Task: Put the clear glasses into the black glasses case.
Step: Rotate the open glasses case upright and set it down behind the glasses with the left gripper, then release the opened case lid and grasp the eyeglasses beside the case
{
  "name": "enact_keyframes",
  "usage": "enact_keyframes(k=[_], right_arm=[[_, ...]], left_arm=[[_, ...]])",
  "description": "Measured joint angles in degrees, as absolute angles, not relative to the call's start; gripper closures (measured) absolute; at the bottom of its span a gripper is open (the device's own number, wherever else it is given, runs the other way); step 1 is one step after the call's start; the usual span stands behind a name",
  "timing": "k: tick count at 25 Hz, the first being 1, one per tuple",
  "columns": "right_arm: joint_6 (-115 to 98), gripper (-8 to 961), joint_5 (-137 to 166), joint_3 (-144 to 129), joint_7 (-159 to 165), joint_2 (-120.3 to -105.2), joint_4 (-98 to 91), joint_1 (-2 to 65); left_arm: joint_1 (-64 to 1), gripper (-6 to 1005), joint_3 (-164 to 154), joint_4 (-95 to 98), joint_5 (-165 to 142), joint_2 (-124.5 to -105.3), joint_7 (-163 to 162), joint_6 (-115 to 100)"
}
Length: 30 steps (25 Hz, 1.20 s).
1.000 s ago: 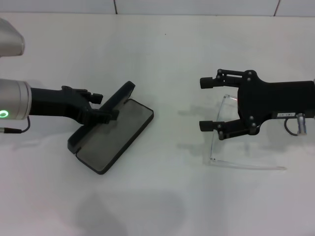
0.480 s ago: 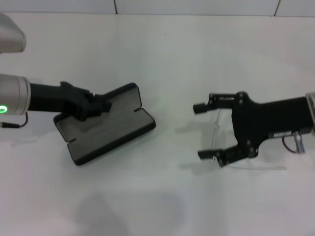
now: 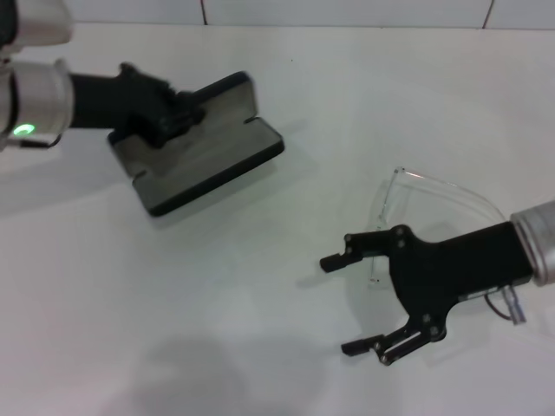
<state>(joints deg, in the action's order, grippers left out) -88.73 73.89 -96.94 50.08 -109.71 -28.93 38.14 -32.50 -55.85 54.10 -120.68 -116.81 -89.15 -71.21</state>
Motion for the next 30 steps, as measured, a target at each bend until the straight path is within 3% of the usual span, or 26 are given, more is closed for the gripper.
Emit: enact_keyframes(k=[5, 15, 17, 23, 30], right_arm=[[-87.86, 83, 75.75, -96.94, 48.8, -111.24, -28.43, 37.68], [-87.86, 84, 76.22, -93.87, 48.71, -111.49, -29.8, 34.22], [-87.74, 84, 76.3, -93.76, 48.71, -111.46, -29.98, 33.92], [-87.63, 84, 76.71, -93.23, 48.69, -111.36, -29.94, 33.7], [-87.81, 84, 76.82, -88.08, 48.88, -111.23, -30.2, 33.43]], left_arm=[[-37.49, 800, -56.34, 50.99, -121.1, -117.92, -80.04, -70.89], [-42.68, 799, -64.64, 48.32, -125.99, -119.66, -79.23, -70.33], [-42.9, 724, -65.59, 48.4, -126.07, -119.71, -79.59, -70.33], [-41.98, 517, -64.62, 50.43, -120.75, -119.43, -80.21, -72.09], [-34.71, 516, -57.67, 52.81, -104.78, -118.84, -76.51, -81.5]])
